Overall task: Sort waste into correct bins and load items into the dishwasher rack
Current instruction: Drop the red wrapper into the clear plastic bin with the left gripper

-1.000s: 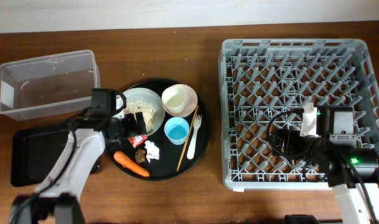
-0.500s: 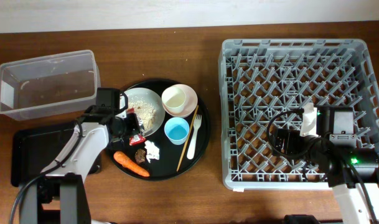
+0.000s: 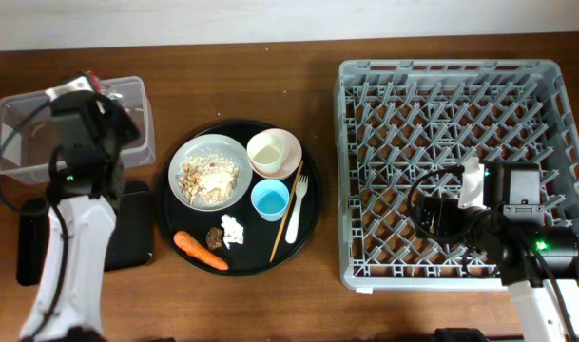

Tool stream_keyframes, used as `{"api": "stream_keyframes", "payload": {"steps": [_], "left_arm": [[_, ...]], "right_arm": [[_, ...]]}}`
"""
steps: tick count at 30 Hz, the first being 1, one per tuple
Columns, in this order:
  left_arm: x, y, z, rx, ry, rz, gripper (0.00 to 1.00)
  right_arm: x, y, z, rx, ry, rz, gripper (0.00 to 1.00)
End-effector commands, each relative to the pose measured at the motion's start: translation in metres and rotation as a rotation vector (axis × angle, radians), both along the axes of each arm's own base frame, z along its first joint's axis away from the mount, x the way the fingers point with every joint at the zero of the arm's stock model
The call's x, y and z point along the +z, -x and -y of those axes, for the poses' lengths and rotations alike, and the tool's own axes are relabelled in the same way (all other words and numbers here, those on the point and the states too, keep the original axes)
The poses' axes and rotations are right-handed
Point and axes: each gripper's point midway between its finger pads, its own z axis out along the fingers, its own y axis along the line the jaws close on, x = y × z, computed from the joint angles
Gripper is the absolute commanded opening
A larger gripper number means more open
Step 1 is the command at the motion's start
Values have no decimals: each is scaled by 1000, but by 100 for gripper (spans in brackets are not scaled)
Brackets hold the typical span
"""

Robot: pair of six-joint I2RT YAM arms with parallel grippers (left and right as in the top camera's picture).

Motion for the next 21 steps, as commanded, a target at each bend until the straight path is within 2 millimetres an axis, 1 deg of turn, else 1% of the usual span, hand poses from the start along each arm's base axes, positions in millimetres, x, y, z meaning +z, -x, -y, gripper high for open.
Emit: {"api": "stream_keyframes", "payload": {"steps": [1, 2, 3, 4, 5, 6, 7, 8, 9, 10, 11, 12, 13, 14, 15, 17, 19, 21], "left_arm": [[-29, -17, -31, 62, -17, -19, 2], [-36, -23, -34, 65, -17, -18, 11], [-49, -30, -36, 66, -16, -27, 35], [-54, -32, -36, 65, -14, -31, 52], [-59, -33, -36, 65, -13, -39, 57], [-58, -34, -35, 60, -11, -36, 58], [-54, -36, -29, 29, 6, -23, 56], [-48, -37, -19, -25, 36, -10, 52], [-44, -35, -4, -92, 78, -8, 46], [-39, -28, 24, -213, 158, -18, 41], [-37, -13, 61, -354, 268, -56, 41], [-43, 6, 93, -446, 374, -126, 41], [-56, 29, 123, -510, 459, -237, 42], [-77, 57, 143, -520, 510, -383, 47], [-100, 93, 165, -530, 553, -566, 53], [-125, 134, 180, -520, 538, -759, 56], [-147, 161, 192, -538, 479, -872, 56], [-169, 179, 206, -584, 410, -923, 56]], "right_arm": [[9, -3, 0, 1, 8, 24, 99], [9, -3, 0, 1, 8, 24, 99], [9, -3, 0, 1, 8, 24, 99], [9, -3, 0, 1, 8, 25, 99], [9, -3, 0, 1, 8, 24, 99], [9, -3, 0, 1, 9, 25, 99], [9, -3, 0, 1, 8, 25, 99], [9, -3, 0, 1, 9, 25, 99], [9, -3, 0, 1, 9, 25, 99], [9, -3, 0, 1, 9, 25, 99], [9, -3, 0, 1, 9, 25, 99], [9, -3, 0, 1, 9, 25, 99], [9, -3, 0, 1, 9, 25, 99], [9, -3, 0, 1, 8, 24, 99], [9, -3, 0, 1, 9, 24, 99], [9, -3, 0, 1, 8, 24, 99], [9, -3, 0, 1, 8, 24, 99], [8, -3, 0, 1, 8, 20, 99]]}}
